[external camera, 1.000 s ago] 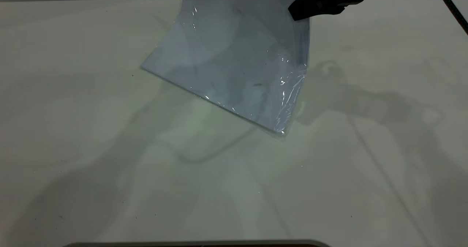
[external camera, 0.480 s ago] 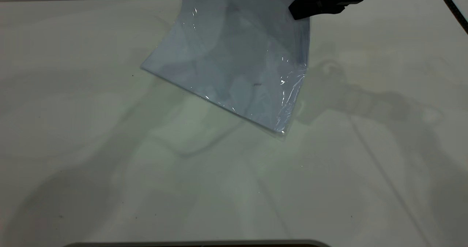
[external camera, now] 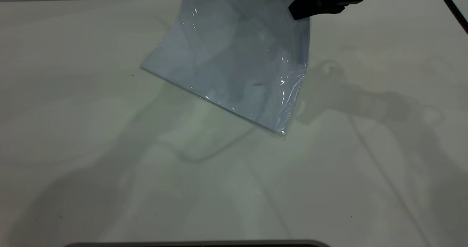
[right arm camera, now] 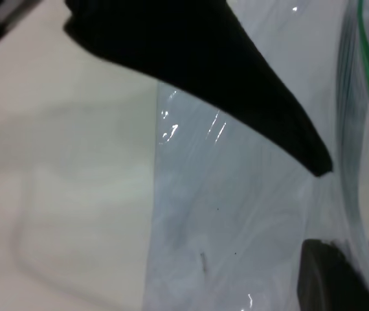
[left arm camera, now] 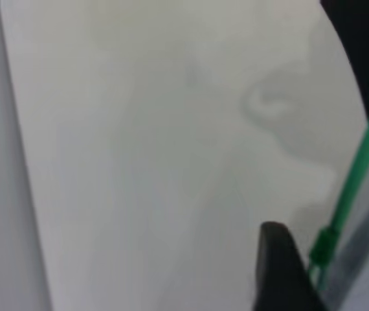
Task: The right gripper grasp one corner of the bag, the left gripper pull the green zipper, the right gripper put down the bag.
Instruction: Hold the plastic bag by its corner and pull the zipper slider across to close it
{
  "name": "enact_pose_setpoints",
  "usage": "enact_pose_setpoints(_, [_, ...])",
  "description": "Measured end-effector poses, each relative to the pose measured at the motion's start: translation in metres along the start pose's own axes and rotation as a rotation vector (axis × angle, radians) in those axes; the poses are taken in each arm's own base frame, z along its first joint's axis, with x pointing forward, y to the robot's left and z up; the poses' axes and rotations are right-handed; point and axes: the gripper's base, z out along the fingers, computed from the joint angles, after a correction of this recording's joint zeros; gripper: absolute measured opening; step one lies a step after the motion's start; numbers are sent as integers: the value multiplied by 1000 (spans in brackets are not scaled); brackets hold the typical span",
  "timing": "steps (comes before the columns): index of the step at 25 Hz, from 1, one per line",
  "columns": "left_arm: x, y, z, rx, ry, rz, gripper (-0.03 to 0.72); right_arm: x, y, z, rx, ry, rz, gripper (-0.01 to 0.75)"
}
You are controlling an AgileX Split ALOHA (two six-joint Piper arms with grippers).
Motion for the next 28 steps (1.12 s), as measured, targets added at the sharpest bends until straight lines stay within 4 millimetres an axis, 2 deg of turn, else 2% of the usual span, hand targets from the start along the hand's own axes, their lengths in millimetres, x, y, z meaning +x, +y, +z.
enact_pose_setpoints(3, [-2, -2, 10, -20, -6, 18, 523, 0, -1, 0, 8, 5, -2, 34])
enact_pose_setpoints(9, [-3, -3, 17, -34, -11, 26, 502, 3, -3, 0, 25, 20, -4, 34])
enact_pose_setpoints(12, [-3, -3, 17, -28, -12, 28, 425, 3, -3, 0, 27, 21, -4, 34])
enact_pose_setpoints(19, [-4, -5, 18, -13, -18, 28, 124, 3, -2, 0, 23, 18, -3, 34])
enact_pose_setpoints(21, [-4, -5, 18, -11, -18, 28, 62, 3, -2, 0, 22, 19, -4, 34])
enact_pose_setpoints(28, [6, -3, 15, -6, -19, -19, 52, 3, -2, 0, 19, 14, 6, 34])
